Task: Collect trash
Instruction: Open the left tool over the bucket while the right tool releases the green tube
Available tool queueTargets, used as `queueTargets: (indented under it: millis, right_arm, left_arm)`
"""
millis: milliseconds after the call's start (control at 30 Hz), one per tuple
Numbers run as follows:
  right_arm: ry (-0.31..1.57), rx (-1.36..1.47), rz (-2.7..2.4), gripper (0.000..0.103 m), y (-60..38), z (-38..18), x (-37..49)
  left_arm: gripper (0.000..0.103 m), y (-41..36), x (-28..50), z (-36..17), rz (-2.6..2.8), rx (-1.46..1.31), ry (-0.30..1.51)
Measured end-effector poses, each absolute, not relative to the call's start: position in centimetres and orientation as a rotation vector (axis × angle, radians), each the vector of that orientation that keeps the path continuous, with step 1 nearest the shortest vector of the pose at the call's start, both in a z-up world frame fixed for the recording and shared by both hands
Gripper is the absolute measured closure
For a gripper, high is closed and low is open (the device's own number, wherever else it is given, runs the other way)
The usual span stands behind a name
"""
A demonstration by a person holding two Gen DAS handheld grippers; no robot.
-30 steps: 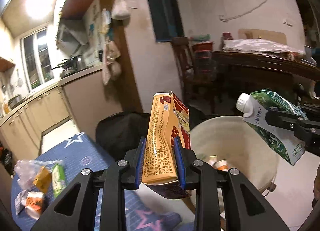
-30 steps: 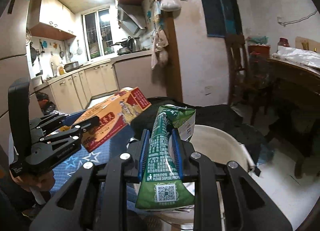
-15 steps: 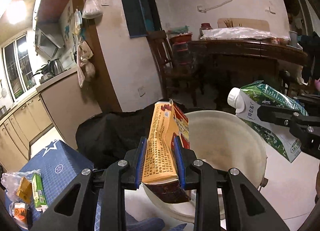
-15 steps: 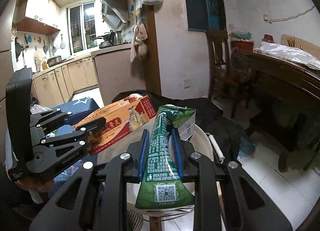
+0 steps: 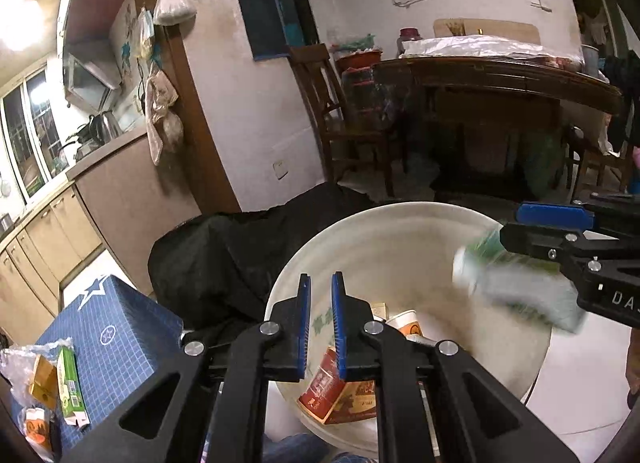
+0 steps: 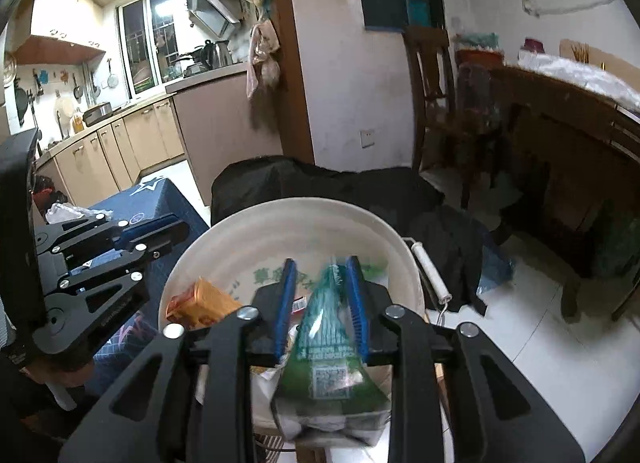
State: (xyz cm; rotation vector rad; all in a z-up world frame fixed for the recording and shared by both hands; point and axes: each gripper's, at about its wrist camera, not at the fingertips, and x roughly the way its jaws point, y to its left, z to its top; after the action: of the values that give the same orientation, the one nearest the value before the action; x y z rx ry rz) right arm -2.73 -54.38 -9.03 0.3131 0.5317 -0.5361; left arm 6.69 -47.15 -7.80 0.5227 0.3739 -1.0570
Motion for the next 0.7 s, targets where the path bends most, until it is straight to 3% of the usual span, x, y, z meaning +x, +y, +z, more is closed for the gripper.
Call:
queueTargets:
  millis: [500, 700]
  right_arm:
    - [0.530, 0.312, -0.524, 0.071, -54.3, -9.1, -2.4]
    - [0.523, 0.287, -0.527, 0.052, -53.6, -8.8, -2.0]
  left_arm:
    - [0.091, -46.7, 6.6, -7.5, -1.022, 0.530, 0.360]
    - [0.090, -46.0, 6.8, -7.2, -1.005, 0.517, 0.360]
